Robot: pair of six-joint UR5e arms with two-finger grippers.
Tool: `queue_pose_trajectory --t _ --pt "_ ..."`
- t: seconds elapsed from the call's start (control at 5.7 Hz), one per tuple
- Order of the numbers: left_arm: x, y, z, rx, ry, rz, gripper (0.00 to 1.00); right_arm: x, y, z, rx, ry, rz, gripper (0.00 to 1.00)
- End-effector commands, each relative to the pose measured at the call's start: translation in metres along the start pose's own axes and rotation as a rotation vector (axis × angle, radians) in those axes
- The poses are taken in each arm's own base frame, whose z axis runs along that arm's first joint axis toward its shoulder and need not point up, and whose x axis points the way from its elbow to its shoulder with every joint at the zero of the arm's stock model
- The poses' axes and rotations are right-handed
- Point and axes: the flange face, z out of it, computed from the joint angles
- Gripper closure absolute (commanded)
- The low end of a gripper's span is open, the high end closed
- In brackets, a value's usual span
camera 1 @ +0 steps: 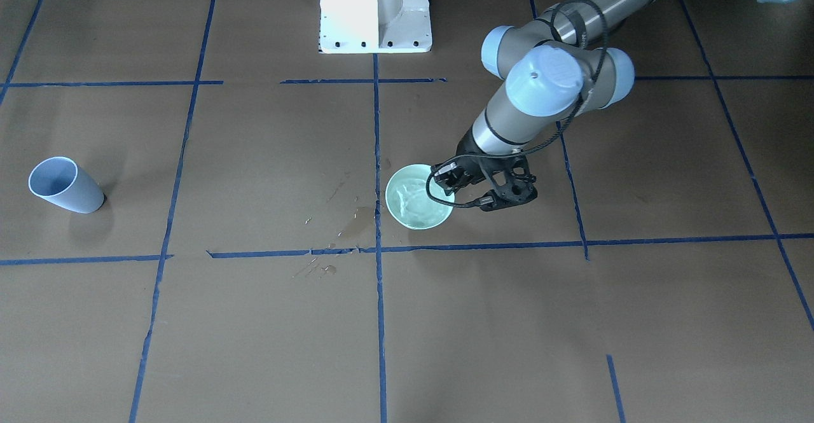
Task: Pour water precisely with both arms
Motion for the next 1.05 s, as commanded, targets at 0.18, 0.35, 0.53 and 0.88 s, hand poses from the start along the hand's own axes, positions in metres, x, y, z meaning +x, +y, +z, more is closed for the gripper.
queue_pose_trajectory --t 0.18,0.35,0.53,0.88 --pt "-0.091 -0.035 -0.080 -0.031 0.065 0.034 1.00 -0.001 0.000 -0.001 0.001 0.000 -0.004 0.00" --pt "-0.076 -0.029 -0.077 -0.037 0.073 0.023 1.00 -0.001 0.000 -0.001 0.002 0.000 -0.003 0.00" --pt "-0.073 -0.029 -0.075 -0.007 0.063 0.030 1.00 -0.003 -0.001 -0.003 0.006 0.000 -0.005 0.00" --pt "-0.074 -0.031 -0.075 0.026 0.052 0.032 1.00 -0.003 -0.001 -0.003 0.006 0.000 -0.003 0.00"
